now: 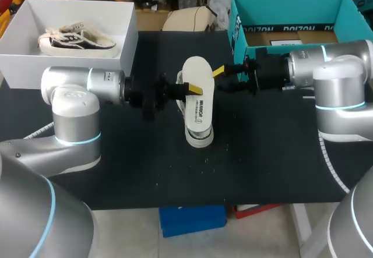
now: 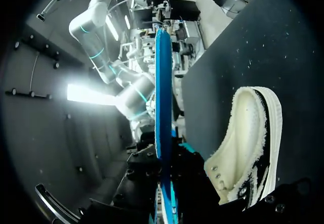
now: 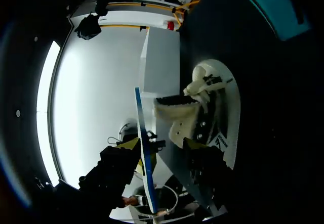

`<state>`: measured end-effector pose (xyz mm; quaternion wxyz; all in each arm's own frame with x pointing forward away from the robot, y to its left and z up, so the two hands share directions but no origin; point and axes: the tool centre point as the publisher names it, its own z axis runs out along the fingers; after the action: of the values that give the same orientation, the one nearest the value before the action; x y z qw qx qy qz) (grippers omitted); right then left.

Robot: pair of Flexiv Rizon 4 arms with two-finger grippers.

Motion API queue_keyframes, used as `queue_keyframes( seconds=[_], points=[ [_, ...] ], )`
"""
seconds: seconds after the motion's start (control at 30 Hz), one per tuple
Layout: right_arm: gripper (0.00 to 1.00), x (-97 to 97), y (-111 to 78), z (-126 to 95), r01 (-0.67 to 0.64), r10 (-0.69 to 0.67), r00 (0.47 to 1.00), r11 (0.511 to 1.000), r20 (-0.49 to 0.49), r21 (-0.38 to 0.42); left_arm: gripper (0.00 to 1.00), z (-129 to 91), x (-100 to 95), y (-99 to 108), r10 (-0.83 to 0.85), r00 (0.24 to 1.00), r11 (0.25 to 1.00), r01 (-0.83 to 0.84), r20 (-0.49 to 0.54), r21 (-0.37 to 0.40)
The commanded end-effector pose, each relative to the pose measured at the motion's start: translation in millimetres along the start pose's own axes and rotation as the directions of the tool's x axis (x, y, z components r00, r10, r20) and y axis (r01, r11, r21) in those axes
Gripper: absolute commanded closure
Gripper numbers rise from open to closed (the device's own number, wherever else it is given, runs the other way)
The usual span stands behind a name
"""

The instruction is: Take the shoe out of the shoebox, open the shoe tongue, remove and reinsert the insole, then place the shoe into the shoebox

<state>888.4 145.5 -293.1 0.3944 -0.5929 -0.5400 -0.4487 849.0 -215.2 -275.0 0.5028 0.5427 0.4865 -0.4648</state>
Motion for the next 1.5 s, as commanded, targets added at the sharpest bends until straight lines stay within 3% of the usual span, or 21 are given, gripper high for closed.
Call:
queue_keyframes(
  seconds=[0.03,0.33,0.6,0.93,1.33,1.5],
  points=[
    [0.0,9.3,-14.4,-31,0.001,0.01,0.988,0.997,0.156,-0.072,1.0,-19,-11.2,-17,-0.016,0.997,1.0,0.017,-0.081,0.013],
    [0.0,-1.7,-31.7,-71,0.056,-0.018,0.947,0.993,0.32,-0.108,1.0,-40,-7.7,-61,-0.093,0.973,0.993,0.108,-0.213,0.058],
    [0.0,-6.0,-49.3,-100,0.164,-0.118,0.938,0.98,0.326,-0.115,1.0,-45,0.4,-92,-0.141,0.957,0.979,0.173,-0.253,0.107],
    [0.0,-5.4,-63.1,-123,0.301,-0.271,0.897,0.953,0.349,-0.033,1.0,-41,4.9,-107,-0.176,0.936,0.959,0.232,-0.304,0.162],
    [0.0,-5.4,-63.1,-123,0.301,-0.271,0.897,0.953,0.349,-0.033,1.0,-37,9.2,-119,-0.199,0.921,0.938,0.278,-0.334,0.208],
    [0.0,-1.4,-71.7,-128,0.445,-0.399,0.824,0.895,0.402,-0.024,1.0,-36,10.5,-122,-0.202,0.918,0.932,0.287,-0.342,0.219]
  ],
)
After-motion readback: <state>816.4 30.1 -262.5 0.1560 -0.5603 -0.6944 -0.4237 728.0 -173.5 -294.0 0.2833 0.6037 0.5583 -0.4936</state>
